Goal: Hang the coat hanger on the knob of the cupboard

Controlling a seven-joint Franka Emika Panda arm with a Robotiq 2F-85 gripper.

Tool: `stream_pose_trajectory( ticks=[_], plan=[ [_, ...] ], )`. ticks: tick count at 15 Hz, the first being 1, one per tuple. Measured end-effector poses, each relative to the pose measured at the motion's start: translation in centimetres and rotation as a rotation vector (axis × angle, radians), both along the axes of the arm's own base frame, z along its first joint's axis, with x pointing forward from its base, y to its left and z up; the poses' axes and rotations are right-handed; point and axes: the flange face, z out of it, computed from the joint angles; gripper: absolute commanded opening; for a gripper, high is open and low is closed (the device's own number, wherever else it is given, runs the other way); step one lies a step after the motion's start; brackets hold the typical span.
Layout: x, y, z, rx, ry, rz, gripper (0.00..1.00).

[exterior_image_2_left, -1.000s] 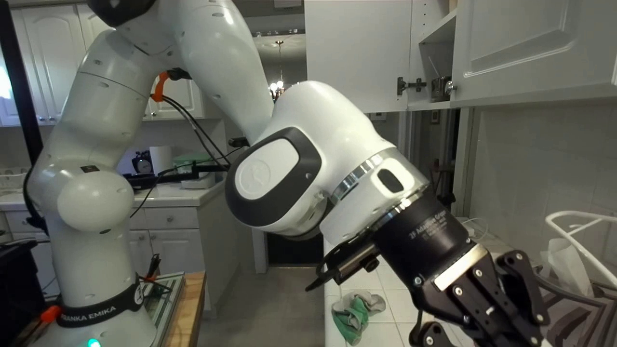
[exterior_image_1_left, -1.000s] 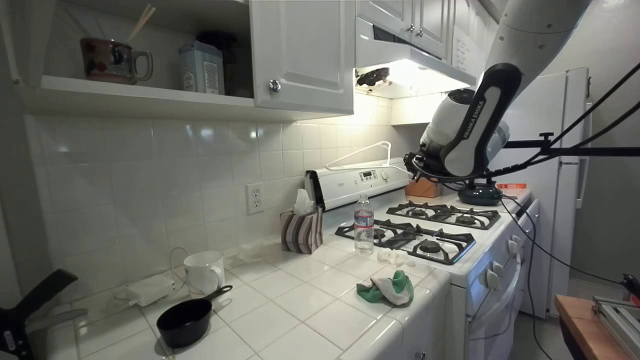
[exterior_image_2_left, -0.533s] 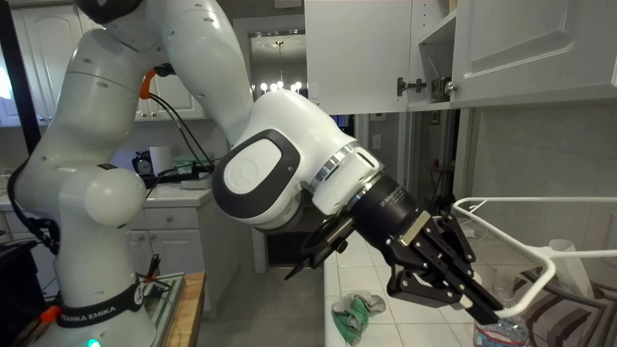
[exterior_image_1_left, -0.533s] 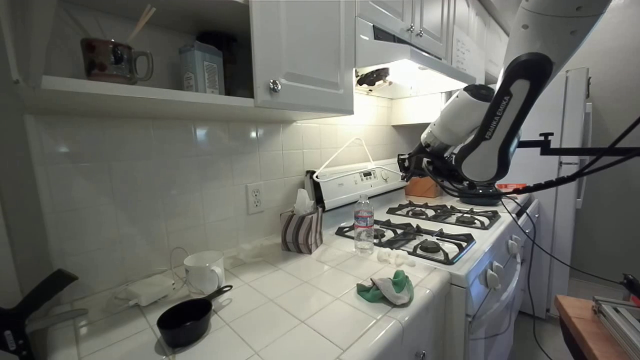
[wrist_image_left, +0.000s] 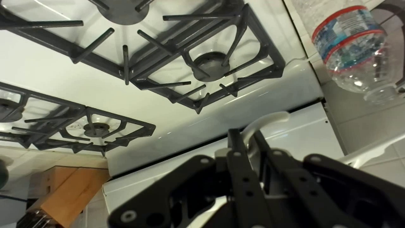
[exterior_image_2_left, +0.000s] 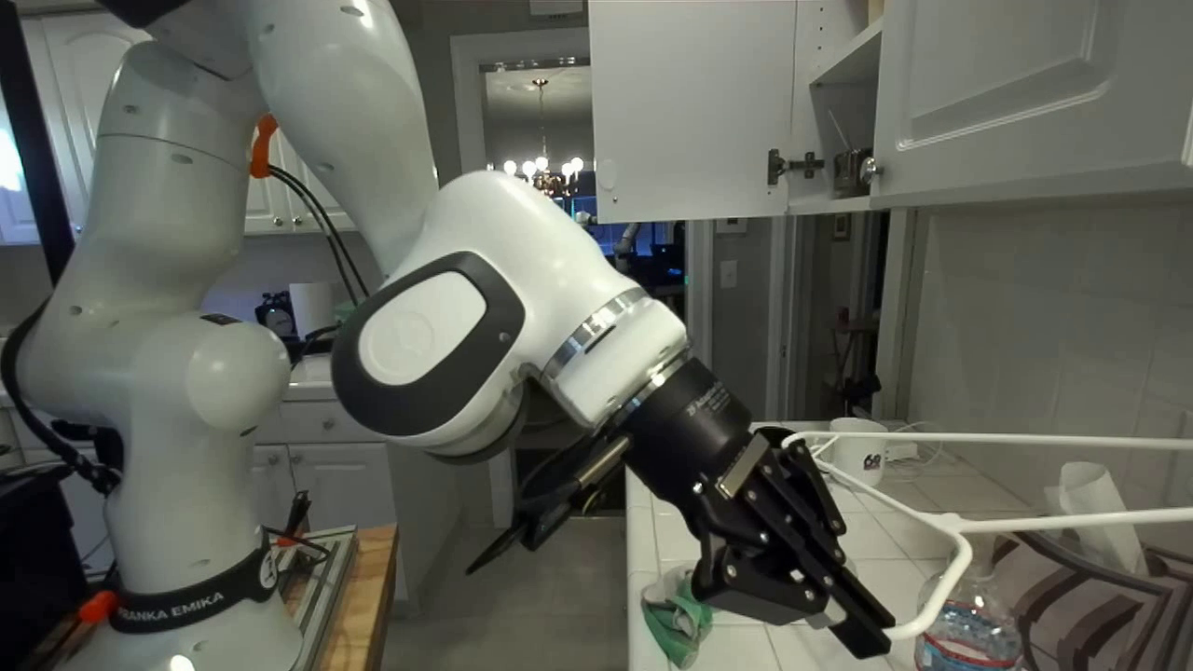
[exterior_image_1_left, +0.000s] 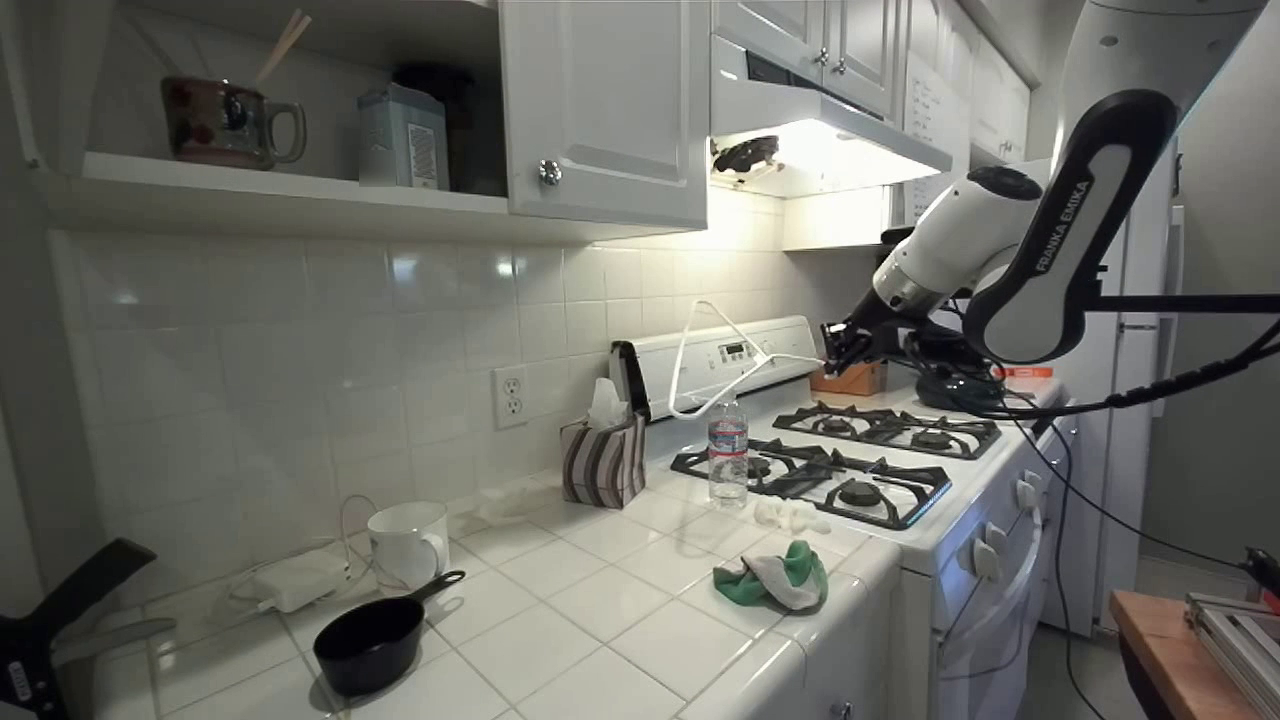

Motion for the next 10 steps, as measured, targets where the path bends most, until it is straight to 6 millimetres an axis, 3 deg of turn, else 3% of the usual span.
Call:
stream_pose_trajectory(
  ticks=[5, 10],
  plan=[
    [-0.4, 0.9, 0.0, -0.044, 0.053, 0.083, 0.03],
    [1.6, 6.7, -0.7, -0.065, 0.084, 0.218, 0.03]
  ],
)
